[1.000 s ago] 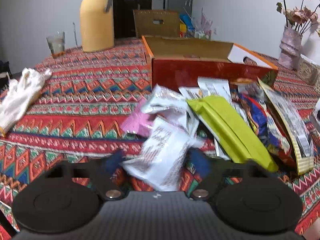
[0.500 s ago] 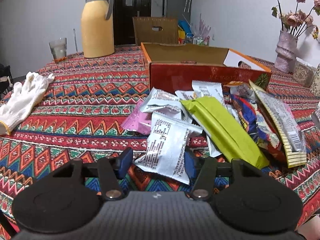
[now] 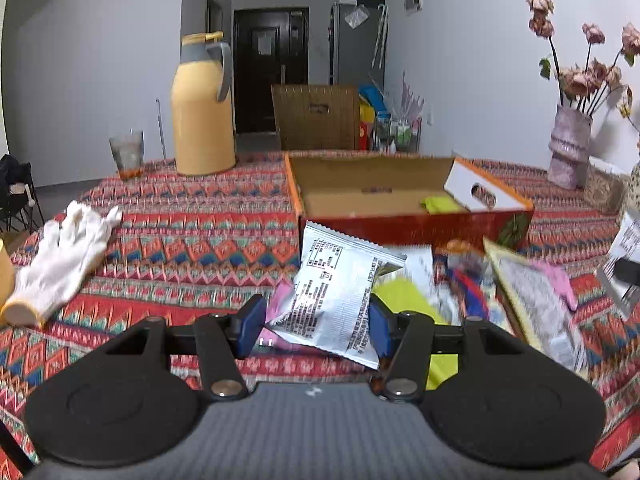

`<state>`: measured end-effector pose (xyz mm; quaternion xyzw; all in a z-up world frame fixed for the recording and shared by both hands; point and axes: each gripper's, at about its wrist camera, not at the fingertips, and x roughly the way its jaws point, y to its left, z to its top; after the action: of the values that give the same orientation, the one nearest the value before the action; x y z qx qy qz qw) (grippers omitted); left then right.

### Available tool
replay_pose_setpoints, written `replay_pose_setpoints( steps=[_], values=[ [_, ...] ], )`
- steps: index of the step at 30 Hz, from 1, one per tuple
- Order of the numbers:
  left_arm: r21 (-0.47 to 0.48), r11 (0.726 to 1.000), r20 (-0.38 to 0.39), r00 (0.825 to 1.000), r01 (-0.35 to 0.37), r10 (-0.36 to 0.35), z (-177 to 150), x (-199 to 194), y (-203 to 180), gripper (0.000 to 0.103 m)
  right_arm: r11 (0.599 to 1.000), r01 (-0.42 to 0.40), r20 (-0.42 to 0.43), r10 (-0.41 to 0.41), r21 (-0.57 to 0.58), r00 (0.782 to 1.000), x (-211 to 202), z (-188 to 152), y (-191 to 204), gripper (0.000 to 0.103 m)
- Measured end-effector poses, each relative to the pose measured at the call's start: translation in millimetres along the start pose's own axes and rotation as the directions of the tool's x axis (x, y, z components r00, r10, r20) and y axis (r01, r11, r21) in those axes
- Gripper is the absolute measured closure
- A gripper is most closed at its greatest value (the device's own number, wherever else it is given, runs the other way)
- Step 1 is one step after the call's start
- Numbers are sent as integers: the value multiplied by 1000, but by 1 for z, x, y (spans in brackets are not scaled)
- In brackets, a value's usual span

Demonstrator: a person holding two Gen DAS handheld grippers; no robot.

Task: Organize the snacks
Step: 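Carry both white wrappers into the orange box and release them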

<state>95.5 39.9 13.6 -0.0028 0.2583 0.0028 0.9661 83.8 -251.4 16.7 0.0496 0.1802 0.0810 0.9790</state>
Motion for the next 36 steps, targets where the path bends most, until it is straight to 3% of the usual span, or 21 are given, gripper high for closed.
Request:
replay_pose_setpoints(
  steps=[14,24,36],
  values=[
    [-49,999,76,997,-9,12,60,29,-15,49,999,-25,54,27,-40,998,57,54,10,87],
    [-78,997,73,997,-14,20,100,76,-19,49,998,-29,36,31,-58,999,125,89,9,87],
    [-103,993,36,998,-56,60,126,139,-20,49,998,-52,-13,52,-41,999,201,96,13,87]
  ],
)
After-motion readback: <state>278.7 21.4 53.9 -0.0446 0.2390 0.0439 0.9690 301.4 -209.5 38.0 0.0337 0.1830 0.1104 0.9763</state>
